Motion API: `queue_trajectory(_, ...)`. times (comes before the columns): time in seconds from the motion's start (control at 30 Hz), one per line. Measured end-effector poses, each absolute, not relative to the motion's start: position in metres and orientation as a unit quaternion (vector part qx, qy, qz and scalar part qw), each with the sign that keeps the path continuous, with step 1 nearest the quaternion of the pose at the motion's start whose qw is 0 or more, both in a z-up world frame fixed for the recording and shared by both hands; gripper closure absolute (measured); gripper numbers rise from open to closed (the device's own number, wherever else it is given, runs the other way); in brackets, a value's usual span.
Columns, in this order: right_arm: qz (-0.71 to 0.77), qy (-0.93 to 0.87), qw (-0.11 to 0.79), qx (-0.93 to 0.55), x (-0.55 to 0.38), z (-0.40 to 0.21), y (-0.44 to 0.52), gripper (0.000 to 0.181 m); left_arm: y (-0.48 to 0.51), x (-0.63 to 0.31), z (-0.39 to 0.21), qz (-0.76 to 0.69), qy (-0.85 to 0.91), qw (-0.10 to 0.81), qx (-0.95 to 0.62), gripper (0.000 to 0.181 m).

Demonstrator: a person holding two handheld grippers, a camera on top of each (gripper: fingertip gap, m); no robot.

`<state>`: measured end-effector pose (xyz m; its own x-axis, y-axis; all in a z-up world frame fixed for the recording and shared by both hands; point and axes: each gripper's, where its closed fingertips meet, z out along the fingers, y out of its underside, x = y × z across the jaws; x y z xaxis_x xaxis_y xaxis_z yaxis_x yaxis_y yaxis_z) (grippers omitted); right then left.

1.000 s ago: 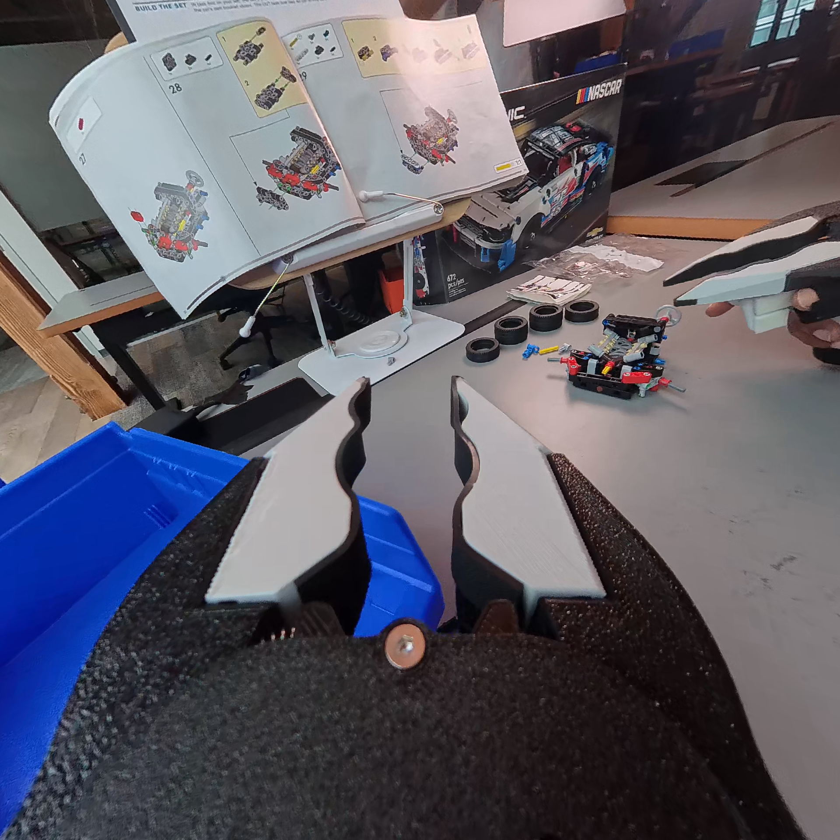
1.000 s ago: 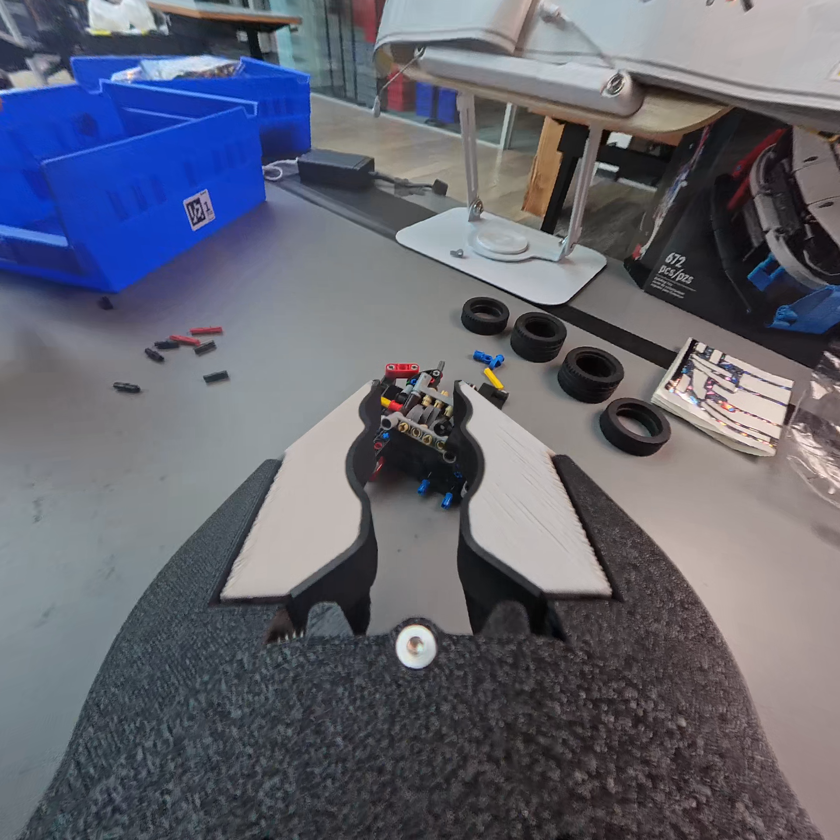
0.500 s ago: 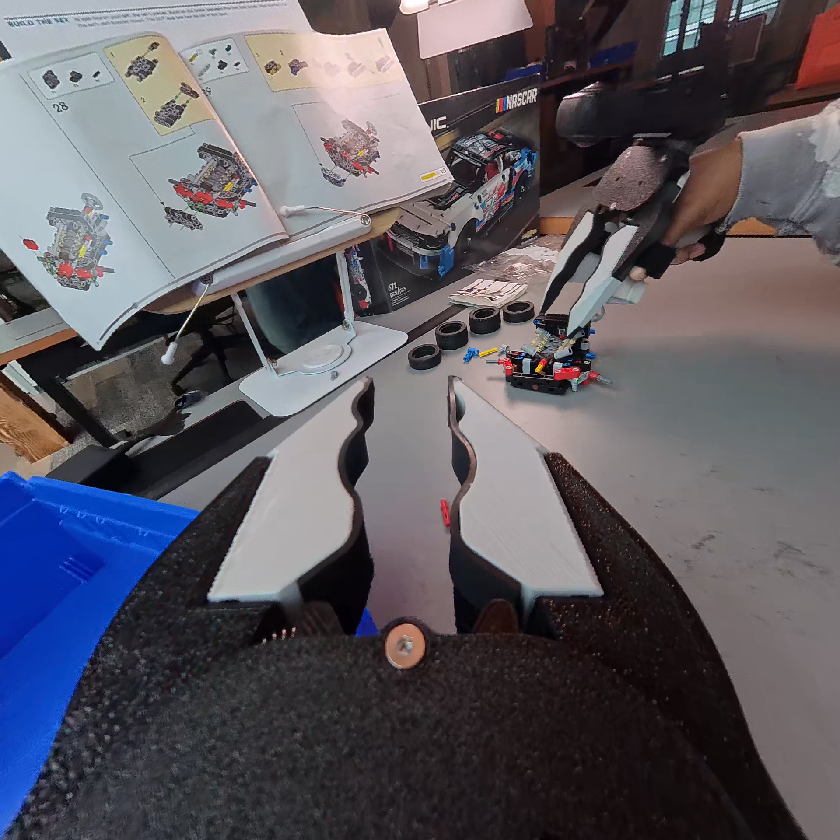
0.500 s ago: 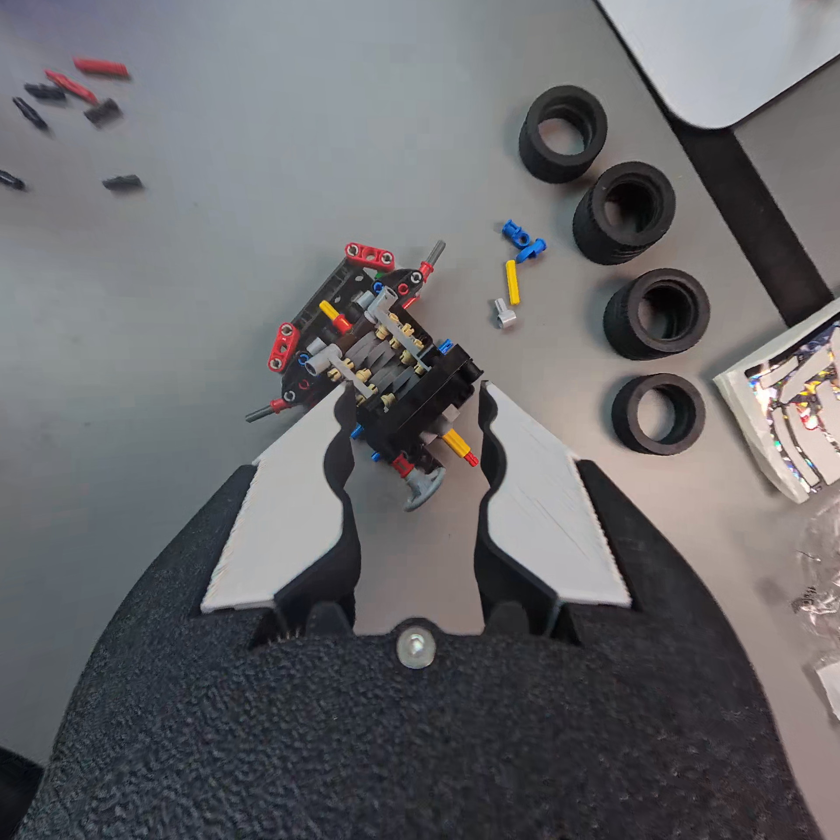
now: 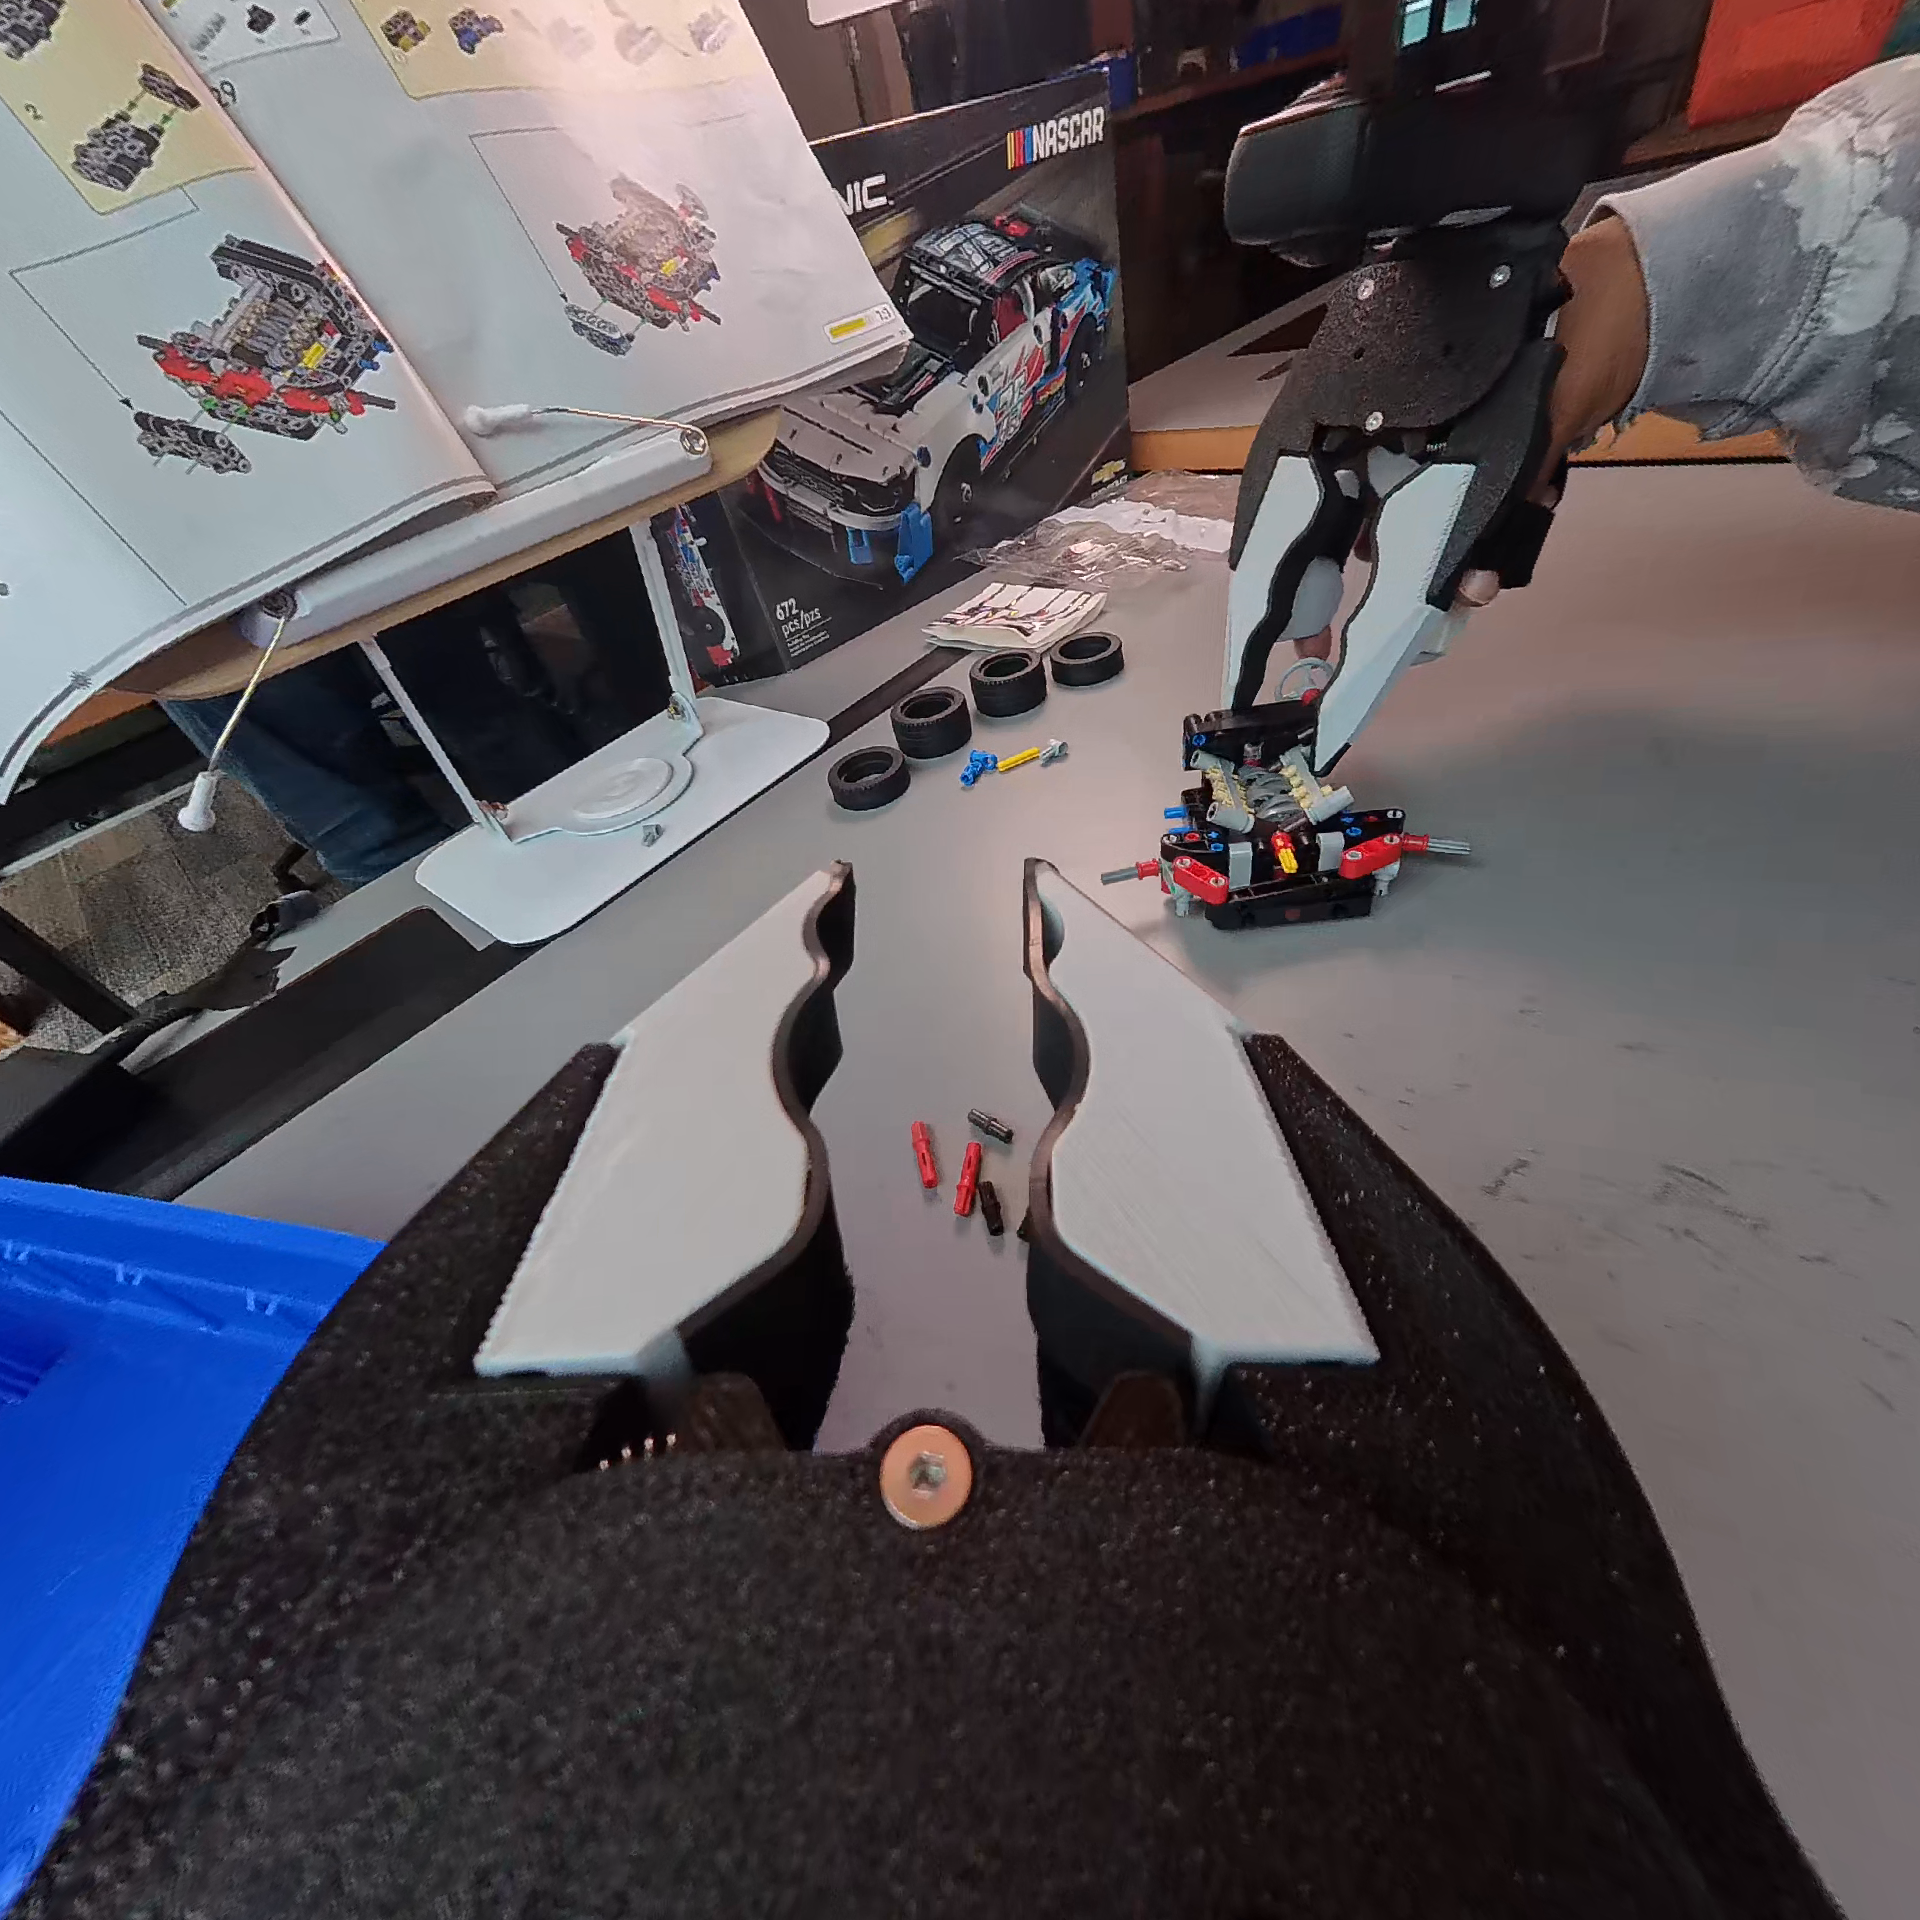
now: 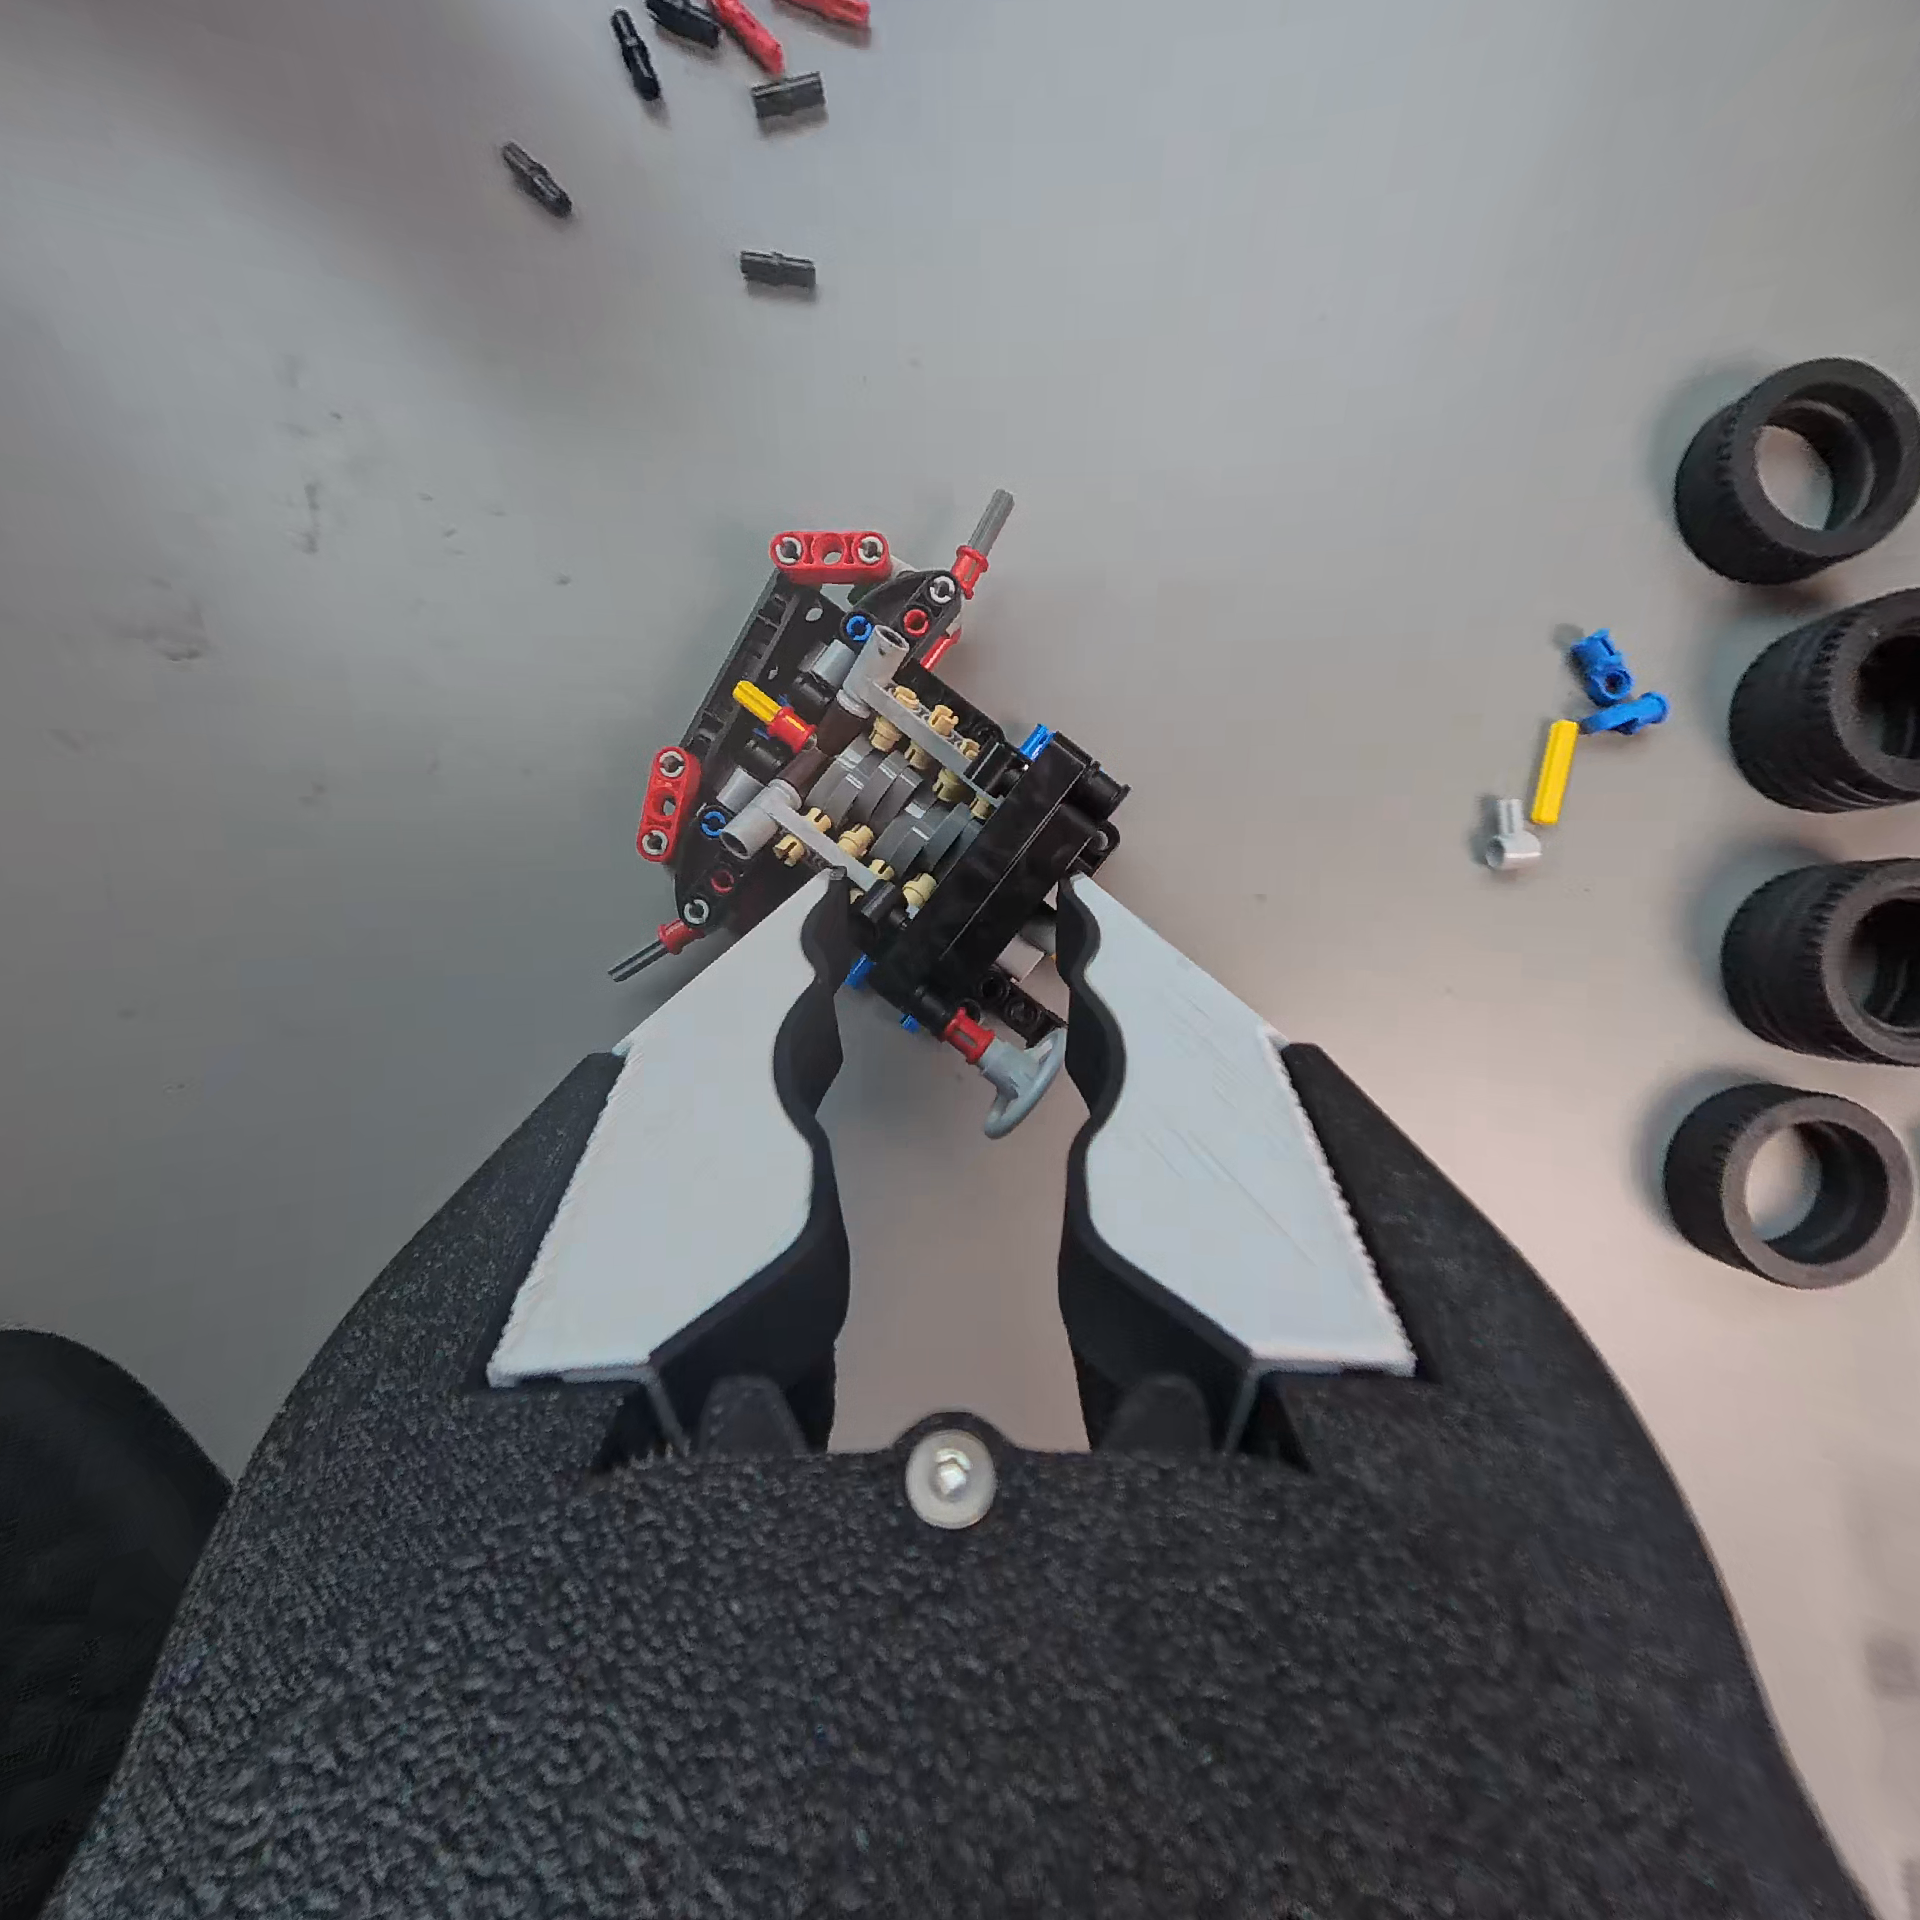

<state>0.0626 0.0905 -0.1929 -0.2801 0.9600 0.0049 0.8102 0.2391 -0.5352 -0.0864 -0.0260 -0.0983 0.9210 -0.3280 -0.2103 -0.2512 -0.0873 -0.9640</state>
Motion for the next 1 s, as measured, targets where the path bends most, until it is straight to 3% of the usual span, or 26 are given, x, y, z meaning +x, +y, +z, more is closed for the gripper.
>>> queue_trajectory(0.3, 0.242, -0.799, 0.163, -0.525, 0.044, -0.193, 0.037, 0.142, -0.026, -0.056, -0.127, -0.082, 0.231, 0.598, -0.763, 0.149)
queue_trajectory(0.73, 0.257, -0.823, 0.156, -0.481, 0.033, -0.192, 0.004, 0.142, -0.051, -0.019, -0.193, -0.184, 0.337, 0.434, -0.815, 0.155)
queue_trajectory(1.0, 0.258, -0.848, 0.138, -0.442, 0.035, -0.193, -0.006, 0.142, -0.067, 0.005, -0.206, -0.180, 0.413, 0.407, -0.795, 0.149)
